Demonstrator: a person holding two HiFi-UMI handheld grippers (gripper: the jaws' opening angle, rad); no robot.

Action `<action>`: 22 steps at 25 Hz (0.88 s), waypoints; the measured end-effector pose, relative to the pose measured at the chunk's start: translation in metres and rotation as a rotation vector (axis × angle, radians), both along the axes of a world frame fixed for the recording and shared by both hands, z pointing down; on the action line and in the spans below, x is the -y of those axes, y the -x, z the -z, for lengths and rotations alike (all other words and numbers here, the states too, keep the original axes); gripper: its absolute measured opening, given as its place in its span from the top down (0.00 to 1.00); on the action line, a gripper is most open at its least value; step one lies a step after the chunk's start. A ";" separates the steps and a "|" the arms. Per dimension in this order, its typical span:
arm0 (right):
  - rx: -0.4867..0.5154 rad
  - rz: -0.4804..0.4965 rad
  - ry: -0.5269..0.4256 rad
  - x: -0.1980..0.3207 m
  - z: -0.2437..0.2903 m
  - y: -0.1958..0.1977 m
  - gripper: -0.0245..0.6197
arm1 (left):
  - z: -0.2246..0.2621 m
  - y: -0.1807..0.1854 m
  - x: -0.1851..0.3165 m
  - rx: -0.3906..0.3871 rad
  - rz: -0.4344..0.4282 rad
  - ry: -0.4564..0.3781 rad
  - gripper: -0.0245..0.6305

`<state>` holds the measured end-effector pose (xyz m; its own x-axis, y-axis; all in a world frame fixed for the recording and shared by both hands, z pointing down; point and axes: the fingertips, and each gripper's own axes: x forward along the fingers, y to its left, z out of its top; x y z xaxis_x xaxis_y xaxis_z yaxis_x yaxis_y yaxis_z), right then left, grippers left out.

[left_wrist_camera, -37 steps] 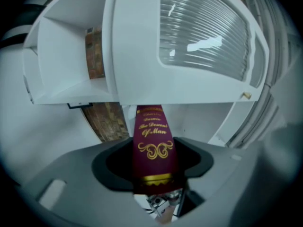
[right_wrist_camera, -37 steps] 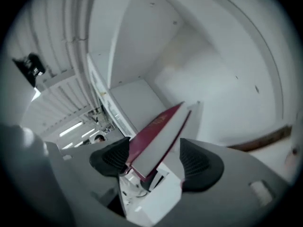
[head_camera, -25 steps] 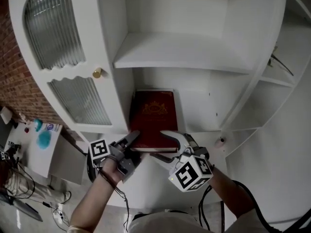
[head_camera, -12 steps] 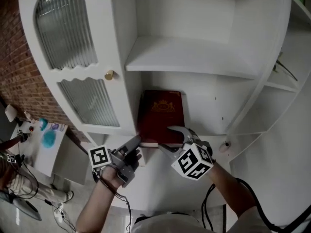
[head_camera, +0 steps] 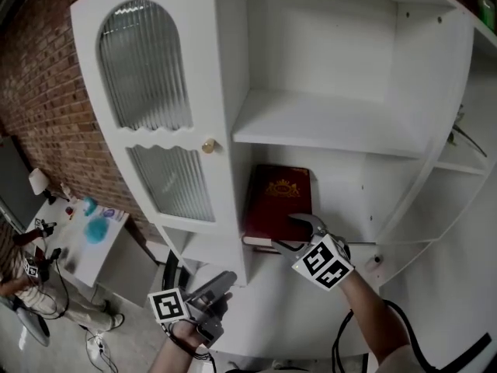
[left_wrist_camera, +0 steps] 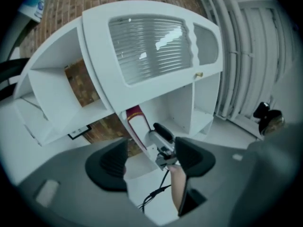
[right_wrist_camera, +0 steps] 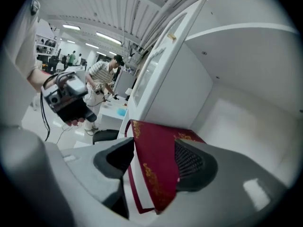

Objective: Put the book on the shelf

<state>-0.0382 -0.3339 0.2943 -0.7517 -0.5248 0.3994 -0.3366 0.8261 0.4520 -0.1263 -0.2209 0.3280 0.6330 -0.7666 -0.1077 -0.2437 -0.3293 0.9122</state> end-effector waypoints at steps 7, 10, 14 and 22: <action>0.397 -0.048 0.091 -0.069 0.020 -0.062 0.80 | -0.029 0.021 -0.044 0.333 0.266 -0.065 0.87; 0.423 -0.098 0.142 -0.108 -0.017 -0.092 0.90 | -0.045 0.015 -0.067 0.349 0.309 -0.062 0.95; 0.490 -0.180 0.263 -0.161 -0.059 -0.118 0.96 | -0.054 0.006 -0.105 0.475 0.338 -0.091 0.95; 0.558 -0.311 0.305 -0.250 -0.091 -0.114 0.96 | -0.059 0.005 -0.170 0.661 0.250 -0.206 0.95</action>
